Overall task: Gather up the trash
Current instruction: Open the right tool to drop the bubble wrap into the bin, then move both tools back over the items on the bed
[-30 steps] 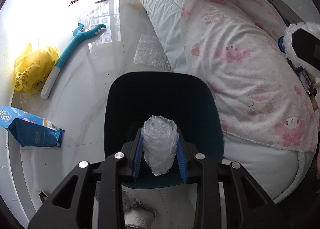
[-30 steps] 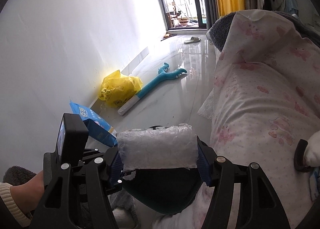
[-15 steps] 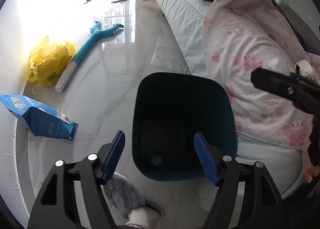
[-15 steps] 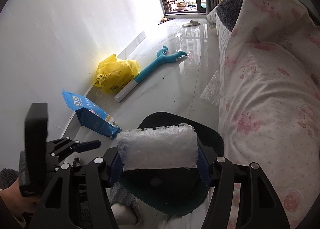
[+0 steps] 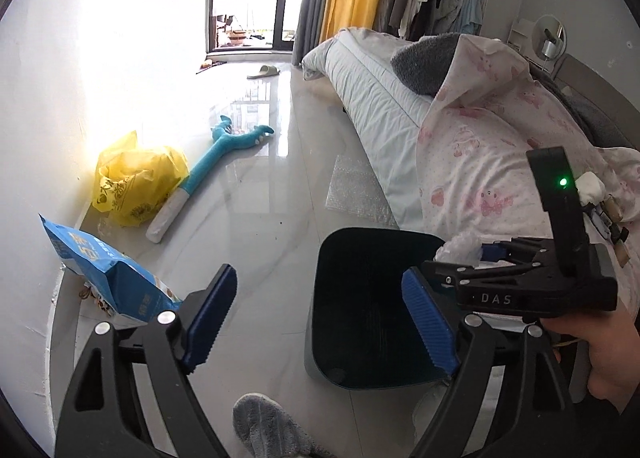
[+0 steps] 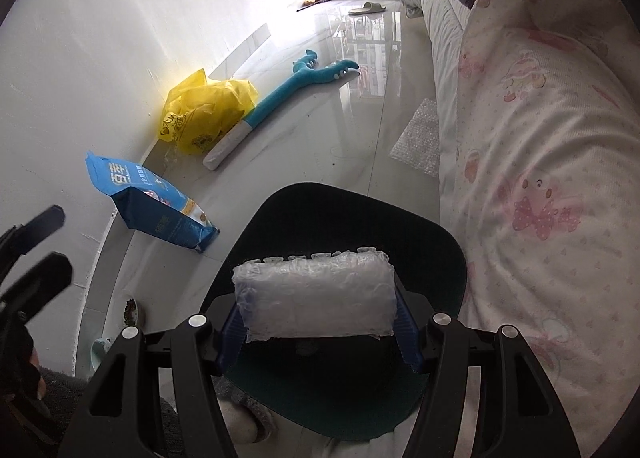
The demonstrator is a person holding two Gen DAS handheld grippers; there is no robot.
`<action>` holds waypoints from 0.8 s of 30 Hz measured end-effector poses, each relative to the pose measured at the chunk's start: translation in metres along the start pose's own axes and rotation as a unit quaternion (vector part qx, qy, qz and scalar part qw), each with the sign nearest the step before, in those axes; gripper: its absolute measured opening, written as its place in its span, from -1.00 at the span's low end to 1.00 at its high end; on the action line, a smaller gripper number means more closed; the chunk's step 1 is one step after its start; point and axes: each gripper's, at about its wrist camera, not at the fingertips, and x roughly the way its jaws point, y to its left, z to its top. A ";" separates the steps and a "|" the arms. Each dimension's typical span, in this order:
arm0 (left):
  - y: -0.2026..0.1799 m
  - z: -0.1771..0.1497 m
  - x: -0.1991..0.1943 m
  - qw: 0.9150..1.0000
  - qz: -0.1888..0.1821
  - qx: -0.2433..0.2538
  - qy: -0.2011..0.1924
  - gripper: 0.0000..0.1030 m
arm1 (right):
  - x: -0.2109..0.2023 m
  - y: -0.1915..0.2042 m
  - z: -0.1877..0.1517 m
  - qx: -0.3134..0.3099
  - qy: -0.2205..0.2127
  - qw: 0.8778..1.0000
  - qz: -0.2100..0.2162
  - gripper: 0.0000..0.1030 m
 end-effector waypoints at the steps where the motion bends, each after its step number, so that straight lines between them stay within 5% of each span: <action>1: 0.003 0.000 -0.003 1.000 0.002 -0.001 -0.004 0.68 | 0.006 0.000 -0.002 0.003 0.008 1.000 -0.001 0.23; 13: 0.007 0.009 -0.030 0.999 -0.037 -0.019 -0.035 0.69 | 0.044 0.004 -0.014 0.011 0.061 0.998 -0.017 0.25; 24: -0.010 0.023 -0.052 0.997 -0.046 -0.002 -0.068 0.76 | 0.042 0.007 -0.016 0.001 0.062 0.998 -0.027 0.60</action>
